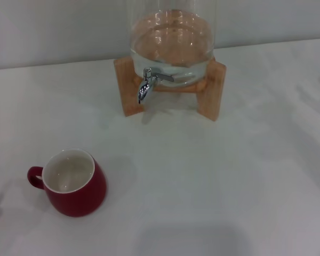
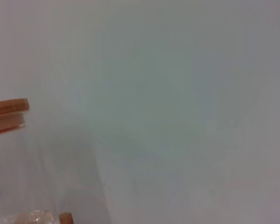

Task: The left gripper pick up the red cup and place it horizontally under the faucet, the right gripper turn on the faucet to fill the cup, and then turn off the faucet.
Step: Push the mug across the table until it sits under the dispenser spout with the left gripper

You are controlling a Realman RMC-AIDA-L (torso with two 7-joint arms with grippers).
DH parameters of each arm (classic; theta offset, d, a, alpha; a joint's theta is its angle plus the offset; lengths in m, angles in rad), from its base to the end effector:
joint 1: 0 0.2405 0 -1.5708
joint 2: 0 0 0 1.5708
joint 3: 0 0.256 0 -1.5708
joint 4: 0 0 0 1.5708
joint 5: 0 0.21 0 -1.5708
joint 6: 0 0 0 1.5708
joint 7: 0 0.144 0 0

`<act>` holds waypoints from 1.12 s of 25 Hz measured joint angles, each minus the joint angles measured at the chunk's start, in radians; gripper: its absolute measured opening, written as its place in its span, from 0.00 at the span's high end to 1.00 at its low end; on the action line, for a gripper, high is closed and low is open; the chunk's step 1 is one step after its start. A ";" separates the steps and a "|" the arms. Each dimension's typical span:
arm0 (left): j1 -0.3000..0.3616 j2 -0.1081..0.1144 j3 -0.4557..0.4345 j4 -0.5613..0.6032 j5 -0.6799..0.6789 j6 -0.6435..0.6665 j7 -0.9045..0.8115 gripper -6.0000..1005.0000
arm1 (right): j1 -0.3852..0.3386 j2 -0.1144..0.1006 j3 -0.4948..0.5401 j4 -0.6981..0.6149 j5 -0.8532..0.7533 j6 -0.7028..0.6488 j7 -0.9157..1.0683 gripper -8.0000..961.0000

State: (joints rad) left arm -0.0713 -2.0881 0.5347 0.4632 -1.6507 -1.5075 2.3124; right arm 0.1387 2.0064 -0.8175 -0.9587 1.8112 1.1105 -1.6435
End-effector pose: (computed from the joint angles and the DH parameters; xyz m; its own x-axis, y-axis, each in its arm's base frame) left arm -0.3846 0.2063 0.0369 0.6643 0.1222 0.7374 0.7029 -0.4376 -0.5607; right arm 0.3433 0.3126 0.1438 0.5748 -0.1513 -0.8042 -0.7970 -0.3260 -0.5084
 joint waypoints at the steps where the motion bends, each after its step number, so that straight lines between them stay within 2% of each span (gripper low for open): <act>1: -0.008 0.001 0.000 -0.016 0.000 0.005 0.010 0.17 | -0.001 0.000 0.000 0.000 0.000 0.000 0.000 0.17; 13: -0.069 0.004 0.008 -0.101 0.035 0.067 0.051 0.17 | -0.006 0.000 0.000 0.002 0.000 0.000 -0.001 0.17; 28: -0.095 0.002 0.007 -0.106 0.108 0.107 0.102 0.17 | 0.006 0.000 0.012 0.002 0.001 -0.005 -0.001 0.17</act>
State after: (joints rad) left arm -0.1667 -2.0865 0.5414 0.3574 -1.5431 -1.4009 2.4143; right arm 0.1451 2.0064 -0.8054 -0.9571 1.8124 1.1053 -1.6444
